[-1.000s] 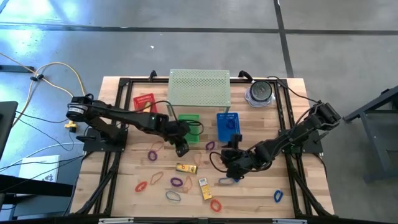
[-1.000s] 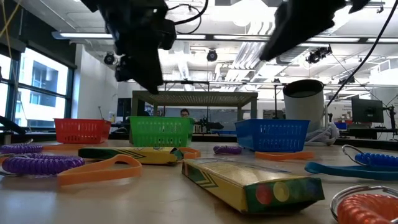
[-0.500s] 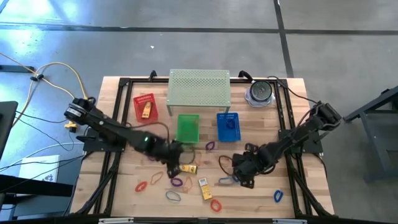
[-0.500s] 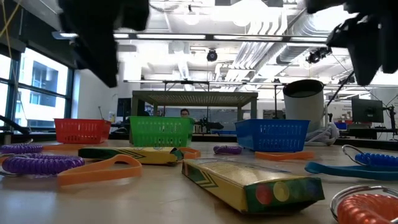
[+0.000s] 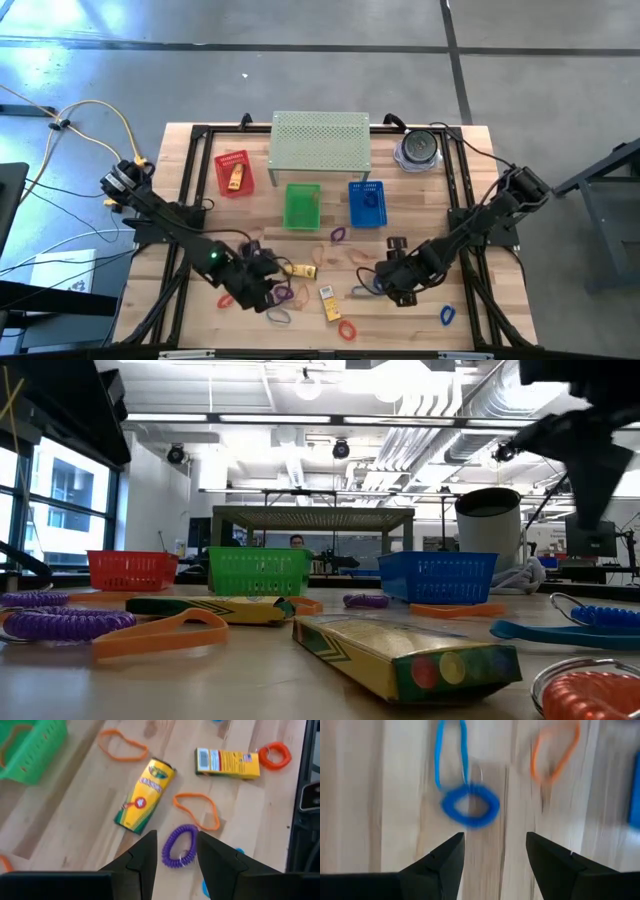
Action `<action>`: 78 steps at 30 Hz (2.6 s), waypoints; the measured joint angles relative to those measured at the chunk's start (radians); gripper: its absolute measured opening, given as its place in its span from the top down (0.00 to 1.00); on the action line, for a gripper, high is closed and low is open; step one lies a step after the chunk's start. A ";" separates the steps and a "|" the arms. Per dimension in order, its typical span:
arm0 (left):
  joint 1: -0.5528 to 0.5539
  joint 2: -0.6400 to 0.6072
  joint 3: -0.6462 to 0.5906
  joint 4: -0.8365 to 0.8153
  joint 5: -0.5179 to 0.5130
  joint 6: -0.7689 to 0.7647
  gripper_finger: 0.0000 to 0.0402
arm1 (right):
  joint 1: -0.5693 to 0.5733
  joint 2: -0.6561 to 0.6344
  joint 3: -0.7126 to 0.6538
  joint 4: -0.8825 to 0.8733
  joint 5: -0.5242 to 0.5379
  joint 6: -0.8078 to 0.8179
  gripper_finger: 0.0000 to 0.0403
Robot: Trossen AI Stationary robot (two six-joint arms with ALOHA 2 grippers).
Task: Pick & Place Office Desk Supplies
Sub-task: Put the blue spring keychain into the blue bin
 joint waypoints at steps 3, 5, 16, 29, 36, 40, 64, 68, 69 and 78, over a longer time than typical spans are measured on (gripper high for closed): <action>-0.009 0.000 0.000 0.005 -0.047 0.002 0.67 | -0.005 0.000 -0.027 0.097 0.019 -0.086 0.50; -0.008 0.000 0.000 0.005 -0.061 0.002 0.67 | -0.010 0.000 -0.049 0.122 0.020 -0.124 0.50; -0.008 0.001 -0.001 0.020 -0.070 -0.001 0.68 | -0.035 0.000 -0.158 0.261 -0.024 -0.342 0.50; 0.000 0.001 -0.001 0.019 -0.150 0.113 0.68 | -0.040 0.000 -0.268 0.485 -0.005 -0.458 0.50; 0.008 0.001 -0.002 0.019 -0.151 0.110 0.68 | -0.072 0.036 -0.269 0.462 -0.068 -0.444 0.50; 0.008 0.001 -0.003 0.018 -0.151 0.110 0.68 | -0.085 0.086 -0.265 0.491 -0.086 -0.471 0.50; 0.008 0.001 -0.003 0.019 -0.152 0.113 0.68 | -0.106 0.091 -0.249 0.459 -0.144 -0.448 0.97; 0.008 0.001 -0.003 0.019 -0.152 0.114 0.68 | -0.080 0.044 -0.204 0.314 -0.073 -0.426 0.98; 0.008 0.001 -0.003 0.019 -0.152 0.114 0.68 | -0.069 0.028 -0.179 0.283 -0.036 -0.427 0.98; 0.008 0.001 -0.003 0.016 -0.151 0.115 0.68 | -0.020 -0.064 0.016 0.029 0.318 -0.502 0.98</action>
